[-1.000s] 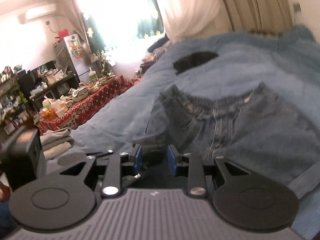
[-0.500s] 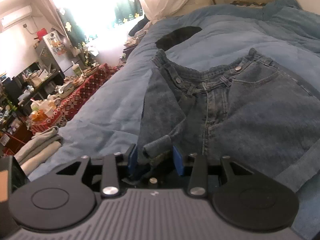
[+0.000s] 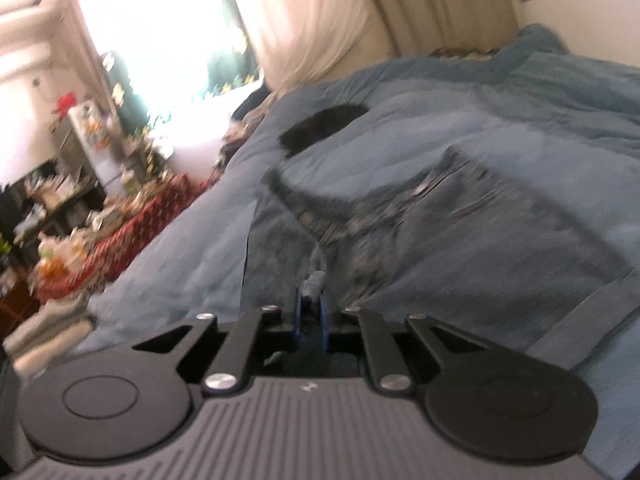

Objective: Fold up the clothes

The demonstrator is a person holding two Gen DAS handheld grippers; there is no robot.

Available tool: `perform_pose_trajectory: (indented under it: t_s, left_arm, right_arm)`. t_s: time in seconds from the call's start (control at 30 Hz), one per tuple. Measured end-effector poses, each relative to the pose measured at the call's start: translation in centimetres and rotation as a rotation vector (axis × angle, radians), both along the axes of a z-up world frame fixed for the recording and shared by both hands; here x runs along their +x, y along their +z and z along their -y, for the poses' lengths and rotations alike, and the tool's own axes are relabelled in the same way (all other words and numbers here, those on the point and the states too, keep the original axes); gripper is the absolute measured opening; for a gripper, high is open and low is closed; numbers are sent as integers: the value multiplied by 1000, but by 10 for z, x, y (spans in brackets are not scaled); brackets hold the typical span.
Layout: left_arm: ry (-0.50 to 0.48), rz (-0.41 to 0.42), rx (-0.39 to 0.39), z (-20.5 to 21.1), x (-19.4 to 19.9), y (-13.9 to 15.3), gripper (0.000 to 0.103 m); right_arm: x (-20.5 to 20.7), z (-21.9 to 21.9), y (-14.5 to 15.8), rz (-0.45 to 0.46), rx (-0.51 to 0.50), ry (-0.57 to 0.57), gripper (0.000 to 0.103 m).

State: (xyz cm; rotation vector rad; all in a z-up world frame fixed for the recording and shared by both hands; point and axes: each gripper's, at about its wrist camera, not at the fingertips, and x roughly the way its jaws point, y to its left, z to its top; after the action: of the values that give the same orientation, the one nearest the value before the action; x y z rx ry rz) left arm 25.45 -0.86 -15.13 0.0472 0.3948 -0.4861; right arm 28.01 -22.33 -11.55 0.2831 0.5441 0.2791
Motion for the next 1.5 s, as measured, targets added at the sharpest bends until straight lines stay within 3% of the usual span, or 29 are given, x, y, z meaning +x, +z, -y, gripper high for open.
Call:
perform_pose_trajectory:
  t_s: [0.17,0.3,0.43,0.53,0.63,0.67,0.83,0.9,0.97,1.07,1.17,1.27,1.4,1.5]
  left_arm:
    - [27,-23,-151,-25,-4,12,33]
    - [51,-49,-168,-33,-6,14,34]
    - [57,-104,-191,-36,1,9,35]
    - [43,-115,-164,-29,1,4,35]
    - [27,-116,-127,-24,-2,0,36]
    - [22,-119,-120,-22,-4,-1,36]
    - [32,-143,-126,-23,-6,-9,38]
    - [41,-154,-135,-25,-4,-9,38]
    - [44,-156,-132,-26,-5,-9,38]
    - [50,-158,-130,-26,-4,-9,38]
    - [53,-160,-137,-25,-2,-7,38]
    - [57,-155,-146,-23,-1,-6,38]
    - [56,-165,-150,-20,0,-7,38]
    - [41,-192,-149,-18,1,-8,38]
  right_arm:
    - [-4,45,22,60,-40,-94,8]
    - [-16,93,27,86,-85,-218,8]
    - [-17,145,10,40,-66,-372,8]
    - [-12,170,-14,-15,37,-375,10]
    - [-14,183,-28,-22,109,-377,20]
    - [-14,187,-32,-20,132,-368,29]
    - [-6,190,-48,-46,167,-337,35]
    - [-1,191,-56,-60,176,-330,29]
    - [4,190,-59,-66,177,-321,8]
    - [12,180,-46,-39,134,-281,7]
    - [9,172,-14,17,95,-245,6]
    - [8,180,3,51,66,-258,6]
    - [7,203,-26,-38,72,-341,7]
    - [9,220,-66,-149,162,-358,11]
